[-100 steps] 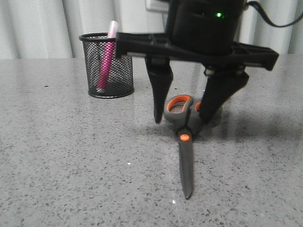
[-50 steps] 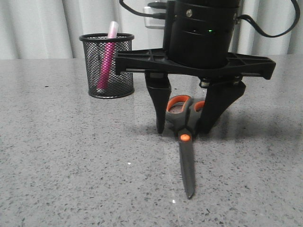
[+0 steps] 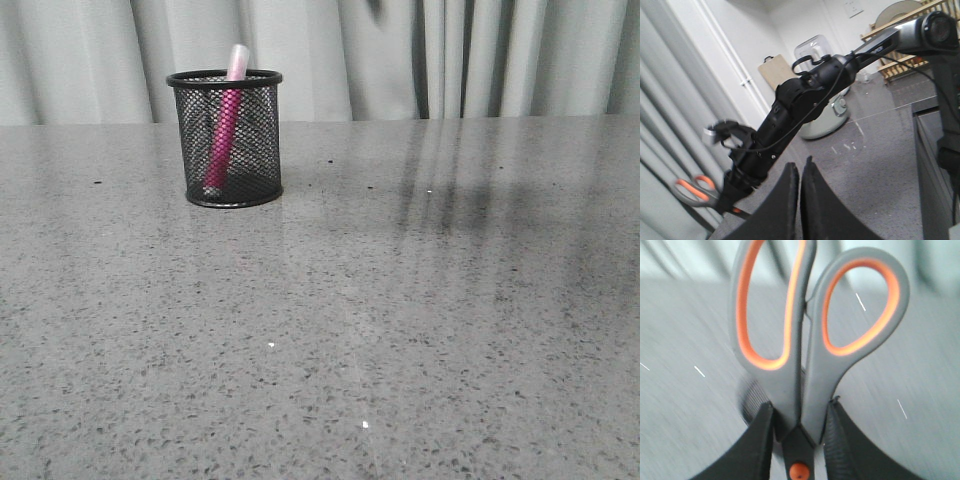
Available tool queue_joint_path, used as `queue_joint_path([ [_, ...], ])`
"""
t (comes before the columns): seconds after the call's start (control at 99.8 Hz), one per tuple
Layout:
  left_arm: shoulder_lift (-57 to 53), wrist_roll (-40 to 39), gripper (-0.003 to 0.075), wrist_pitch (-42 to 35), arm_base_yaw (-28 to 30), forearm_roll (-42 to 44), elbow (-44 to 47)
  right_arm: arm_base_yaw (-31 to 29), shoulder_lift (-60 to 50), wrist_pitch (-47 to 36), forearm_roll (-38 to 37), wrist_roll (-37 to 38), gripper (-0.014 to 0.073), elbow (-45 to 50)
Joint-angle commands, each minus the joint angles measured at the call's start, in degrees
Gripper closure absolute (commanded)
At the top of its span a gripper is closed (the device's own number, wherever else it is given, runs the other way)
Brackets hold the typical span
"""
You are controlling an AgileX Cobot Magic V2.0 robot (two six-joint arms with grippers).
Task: Put pen and scissors into bin
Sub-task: 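Lift the scissors with the right gripper and carry them over the cup, then lower the scissors blades-first into the cup and open the right gripper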
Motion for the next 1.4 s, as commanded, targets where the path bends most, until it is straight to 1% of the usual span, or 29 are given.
queue_joint_path([
  [0.0,0.93,-0.74,0.0739,-5.68,-0.47,-2.15,0.08,-0.35,0.10,-20.78,-9.19,0.05,0.0662,-1.55],
  [0.02,0.93,-0.74,0.0739,-5.79,-0.47,-2.15,0.19,-0.51,0.79,-22.98,-10.35,0.05,0.0662,-1.55],
  [0.06,0.93,-0.74,0.0739,-5.93,-0.47,-2.15,0.49,-1.11,2.48,-31.38,-14.00,0.05,0.0662,-1.55],
  [0.12,0.93,-0.74,0.0739,-5.82,-0.47,-2.15,0.75,-2.09,4.90,-38.49,-15.08,-0.23,0.0662,-1.68],
  [0.16,0.93,-0.74,0.0739,-5.68,-0.47,-2.15,0.75,-2.89,6.85,-40.34,-14.94,-0.23,0.0662,-2.10],
  [0.261,0.93,-0.74,0.0739,-5.68,-0.47,-2.15,0.75,-4.74,10.97,-40.59,-12.19,-0.23,0.0662,-2.80],
  [0.321,0.93,-0.74,0.0739,-5.58,-0.47,-2.15,0.75,-6.25,12.78,-42.84,-11.79,-0.33,0.0662,-2.80],
  [0.411,0.93,-0.74,0.0739,-5.50,-0.47,-2.15,0.89,-8.68,15.45,-50.48,-11.79,-1.88,0.0662,-2.80],
  [0.511,0.93,-0.74,0.0739,-5.50,-0.47,-2.26,1.60,-11.15,18.55,-62.61,-11.79,-7.19,0.0662,-2.80],
  [0.561,0.93,-0.74,0.0739,-5.50,-0.47,-2.53,1.88,-11.91,19.36,-65.25,-11.79,-7.69,0.0662,-2.80],
  [0.621,0.93,-0.74,0.0739,-5.50,-0.47,-2.62,2.26,-12.54,20.40,-65.94,-11.79,-7.69,0.0662,-2.80],
  [0.962,0.93,-0.74,0.0739,-4.07,-0.47,-2.75,2.50,-12.66,25.54,-64.23,-11.79,-7.69,0.0662,-2.48],
  [1.133,0.93,-0.74,0.0739,-2.62,-0.47,-2.75,2.50,-12.66,26.39,-58.03,-11.79,-6.81,0.0662,-2.48],
  [1.193,0.93,-0.74,0.0739,-2.36,-0.47,-2.85,2.50,-12.66,26.39,-57.05,-11.79,-6.41,0.0662,-2.48],
  [1.273,0.93,-0.74,0.0739,-2.36,-0.47,-3.11,2.50,-12.66,26.39,-56.65,-11.79,-3.97,0.0662,-2.48],
  [1.393,0.93,-0.74,0.0739,-2.36,-0.47,-3.11,2.50,-12.66,26.39,-55.25,-12.44,2.30,0.0662,-2.48],
])
